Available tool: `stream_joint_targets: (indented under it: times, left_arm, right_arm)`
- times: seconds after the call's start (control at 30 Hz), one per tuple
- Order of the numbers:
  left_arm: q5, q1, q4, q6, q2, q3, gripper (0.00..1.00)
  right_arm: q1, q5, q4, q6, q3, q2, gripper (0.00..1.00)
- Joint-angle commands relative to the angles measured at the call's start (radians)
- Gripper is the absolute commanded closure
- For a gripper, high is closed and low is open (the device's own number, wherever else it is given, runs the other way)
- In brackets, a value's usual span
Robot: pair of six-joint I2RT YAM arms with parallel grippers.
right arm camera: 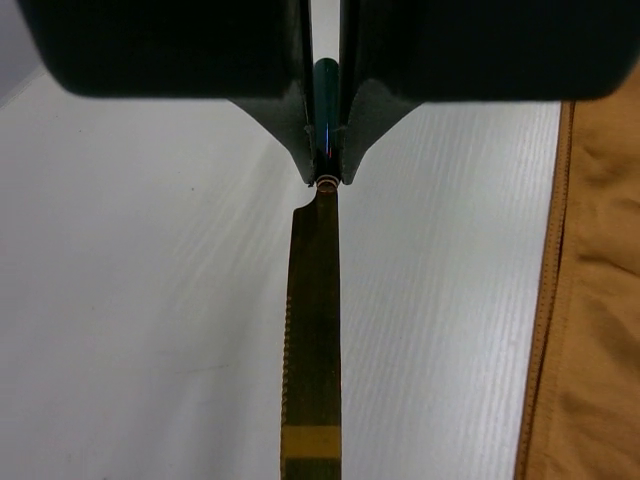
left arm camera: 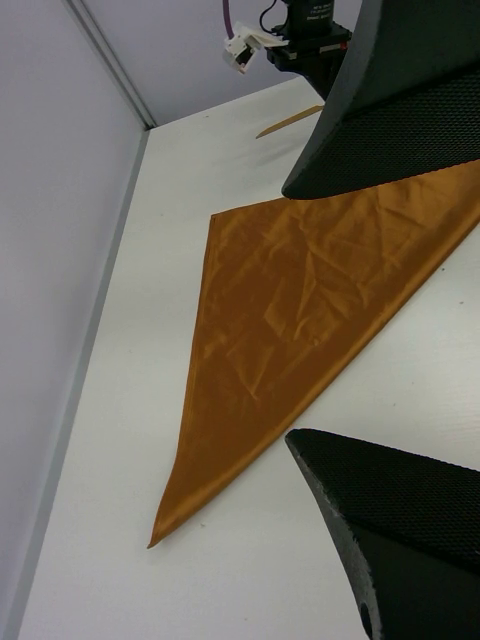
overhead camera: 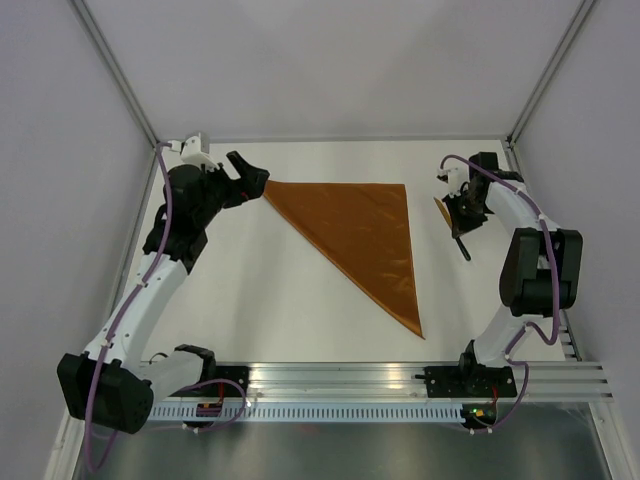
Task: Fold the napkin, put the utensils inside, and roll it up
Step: Pick up the knife at the center of the board, then place the knife on the napkin.
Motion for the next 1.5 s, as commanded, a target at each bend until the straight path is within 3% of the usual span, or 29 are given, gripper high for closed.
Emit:
stream_joint_targets:
  times: [0.0,0.43,0.67,1.1,1.47]
  left_arm:
    - [0.017,0.004,-0.002,0.011,0.01,0.045,0.0]
    - [-0.001,0.003,-0.108,-0.001,0.008,0.129,0.0]
    - [-0.007,0.003,-0.163,-0.01,0.007,0.17,0.0]
    - [-0.046,0.003,-0.252,0.004,-0.021,0.197,0.0]
    - [-0.05,0.004,-0.277,0.016,-0.016,0.203,0.0]
  right_arm:
    - [0.062,0.009,-0.051,0.052,0.078,0.019,1.0]
    - [0.427,0.019,-0.098,0.264,0.28,0.108,0.99]
    - [0.606,0.032,-0.101,0.327,0.383,0.24,1.0]
    - [0.743,0.047,-0.049,0.359,0.446,0.36,0.99]
    - [0.777,0.065,-0.038,0.374,0.515,0.443,0.99]
